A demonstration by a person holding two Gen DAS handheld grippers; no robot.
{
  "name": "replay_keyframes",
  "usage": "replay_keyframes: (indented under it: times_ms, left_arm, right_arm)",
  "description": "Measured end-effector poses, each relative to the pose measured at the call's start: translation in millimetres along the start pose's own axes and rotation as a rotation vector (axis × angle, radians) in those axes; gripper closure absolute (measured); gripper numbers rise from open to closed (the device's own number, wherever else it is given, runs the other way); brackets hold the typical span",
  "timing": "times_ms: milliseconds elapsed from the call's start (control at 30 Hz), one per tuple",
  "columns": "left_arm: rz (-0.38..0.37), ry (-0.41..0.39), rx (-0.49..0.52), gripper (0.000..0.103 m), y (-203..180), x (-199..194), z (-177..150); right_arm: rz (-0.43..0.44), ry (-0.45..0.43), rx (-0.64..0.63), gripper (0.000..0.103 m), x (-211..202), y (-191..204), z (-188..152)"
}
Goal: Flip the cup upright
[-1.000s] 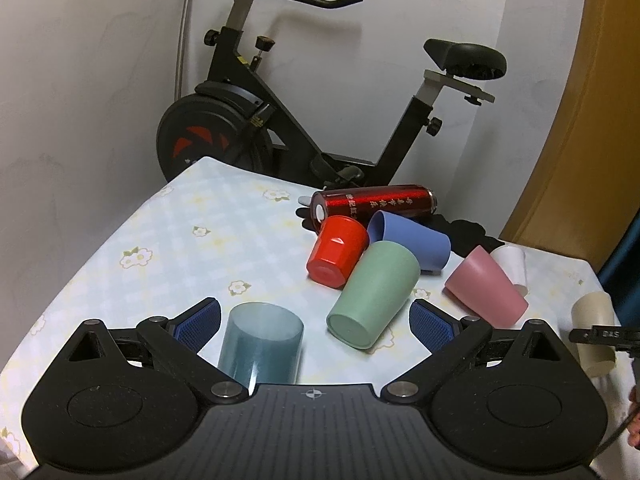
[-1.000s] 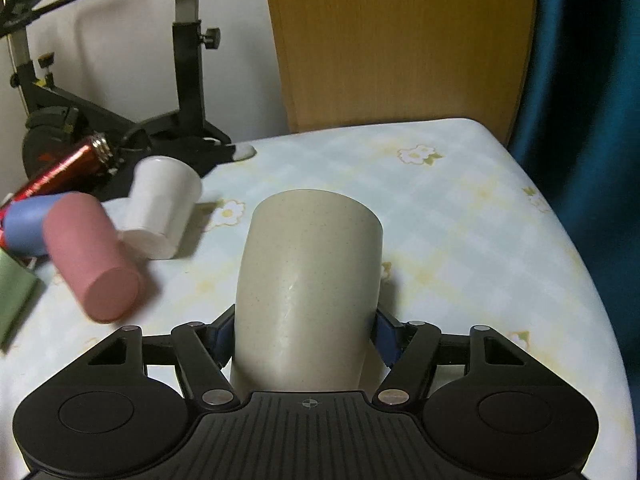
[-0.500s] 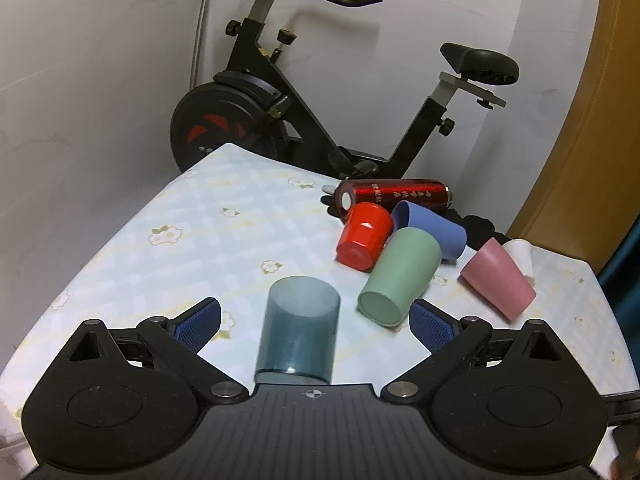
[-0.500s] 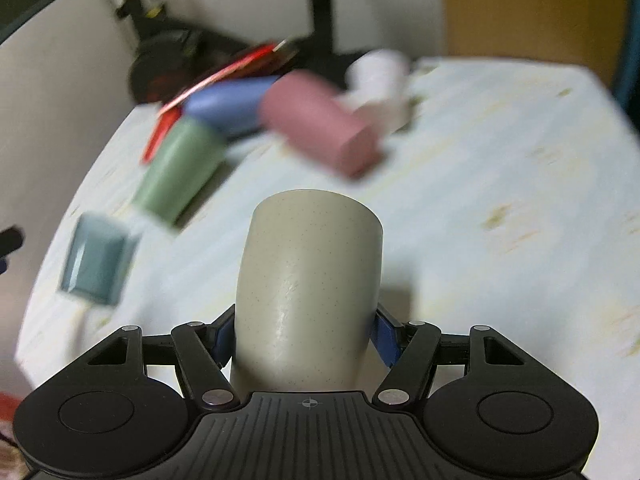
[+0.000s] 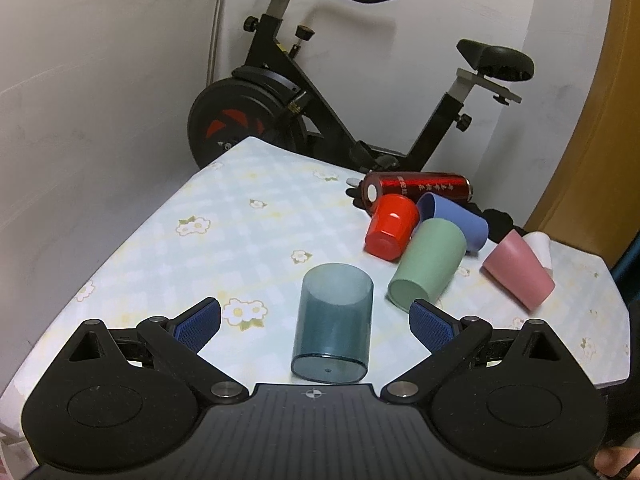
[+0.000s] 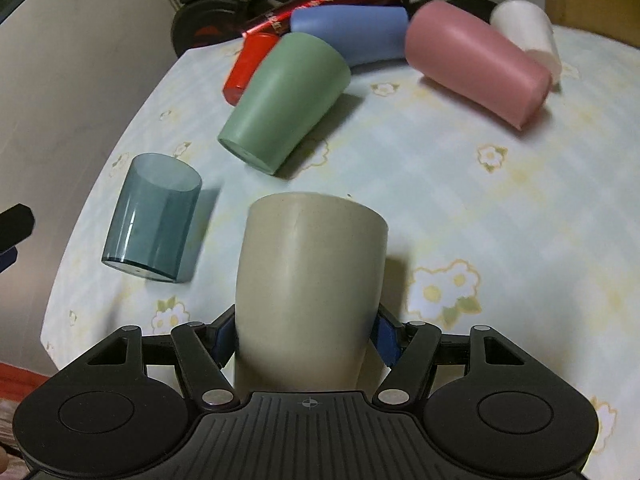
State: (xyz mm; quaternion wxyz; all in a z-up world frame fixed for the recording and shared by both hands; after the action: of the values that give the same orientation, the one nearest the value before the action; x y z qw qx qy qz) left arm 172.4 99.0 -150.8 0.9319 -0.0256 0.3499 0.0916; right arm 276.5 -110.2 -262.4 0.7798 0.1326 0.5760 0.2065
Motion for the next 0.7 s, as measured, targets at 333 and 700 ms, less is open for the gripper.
replay_keyframes:
  times_ms: [333,700]
  left_arm:
    - [-0.05,0.009,0.033,0.002,-19.1,-0.6,0.0]
    - [-0.12,0.02,0.092,0.002,-59.5,7.4,3.9]
  right_arm:
    - [0.019,-0.147,-0.087,0.018,-42.2,-7.6,1.7]
    - [-0.073,-0.375,-0.062,0.01,-106.3,-66.1,6.8]
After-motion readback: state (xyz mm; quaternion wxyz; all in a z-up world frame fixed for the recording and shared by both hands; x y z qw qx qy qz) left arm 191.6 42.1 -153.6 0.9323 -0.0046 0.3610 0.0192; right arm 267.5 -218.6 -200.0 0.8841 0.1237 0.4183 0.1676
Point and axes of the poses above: each gripper's, at about its wrist camera, not at the fingertips, and x roughly the way its jaws point, y to its left, z to its top, the point moved 3 cm from there along x, roughly the way its jaws point, and after that the axes turned 10 degrees about x, right-handed, at the moved point
